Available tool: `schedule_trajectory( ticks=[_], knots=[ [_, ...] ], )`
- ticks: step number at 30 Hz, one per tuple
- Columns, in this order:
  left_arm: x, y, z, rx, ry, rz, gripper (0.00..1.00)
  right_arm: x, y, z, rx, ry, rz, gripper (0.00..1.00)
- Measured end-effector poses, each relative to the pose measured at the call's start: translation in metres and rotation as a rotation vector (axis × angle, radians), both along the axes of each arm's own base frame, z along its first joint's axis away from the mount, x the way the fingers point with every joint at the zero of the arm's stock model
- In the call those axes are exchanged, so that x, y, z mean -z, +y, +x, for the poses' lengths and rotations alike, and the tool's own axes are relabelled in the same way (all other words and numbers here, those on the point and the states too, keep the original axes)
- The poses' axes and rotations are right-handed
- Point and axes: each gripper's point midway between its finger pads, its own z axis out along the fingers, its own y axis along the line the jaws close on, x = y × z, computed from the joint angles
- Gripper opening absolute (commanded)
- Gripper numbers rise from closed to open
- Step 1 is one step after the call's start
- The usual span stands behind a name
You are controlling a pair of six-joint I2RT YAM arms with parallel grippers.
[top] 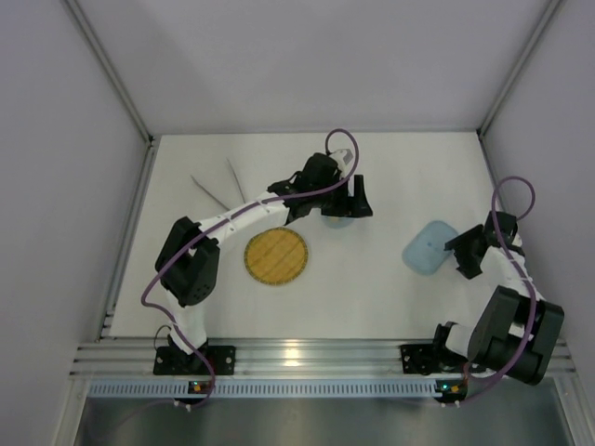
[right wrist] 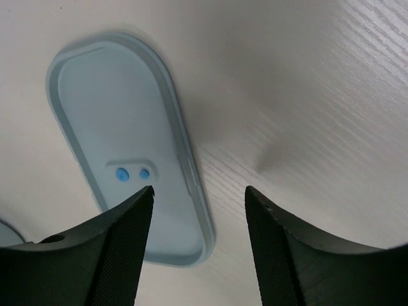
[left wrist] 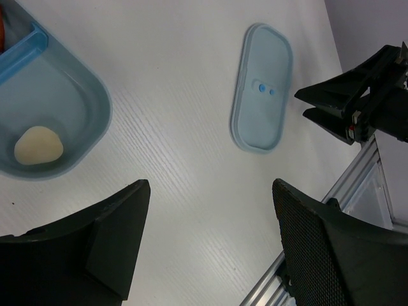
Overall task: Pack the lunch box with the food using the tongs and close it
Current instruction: Pick up the box lid from the center of the board.
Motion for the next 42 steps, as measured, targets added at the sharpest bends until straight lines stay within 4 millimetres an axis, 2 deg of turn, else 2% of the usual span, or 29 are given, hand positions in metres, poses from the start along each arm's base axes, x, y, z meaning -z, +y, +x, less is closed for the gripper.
schedule_trajectory(
  ticks=[6, 9, 14, 19, 26, 35, 42],
  knots=[
    [0.000, 0.000, -0.001, 0.007, 0.000, 0.000, 0.82, 0.004, -0.007, 0.011, 0.006, 0.023, 0.000, 0.51],
    [0.002, 0.000, -0.002, 0.012, 0.004, 0.000, 0.82, 0.006, -0.010, 0.017, 0.009, 0.028, -0.004, 0.51],
    [0.006, 0.001, -0.005, 0.017, 0.015, 0.005, 0.82, 0.004, -0.019, 0.025, 0.011, 0.036, -0.030, 0.39],
    [0.008, 0.001, -0.006, 0.019, 0.019, 0.008, 0.82, 0.005, -0.025, 0.031, 0.005, 0.052, -0.049, 0.34],
    [0.013, 0.003, -0.008, 0.021, 0.025, 0.017, 0.82, 0.010, -0.030, 0.036, -0.017, 0.085, -0.076, 0.36],
    [0.019, 0.005, -0.009, 0.023, 0.031, 0.025, 0.82, 0.008, -0.026, 0.050, -0.056, 0.092, -0.127, 0.37],
    [0.021, 0.006, -0.010, 0.024, 0.035, 0.030, 0.82, 0.019, -0.027, 0.046, -0.053, 0.135, -0.129, 0.35]
  ],
)
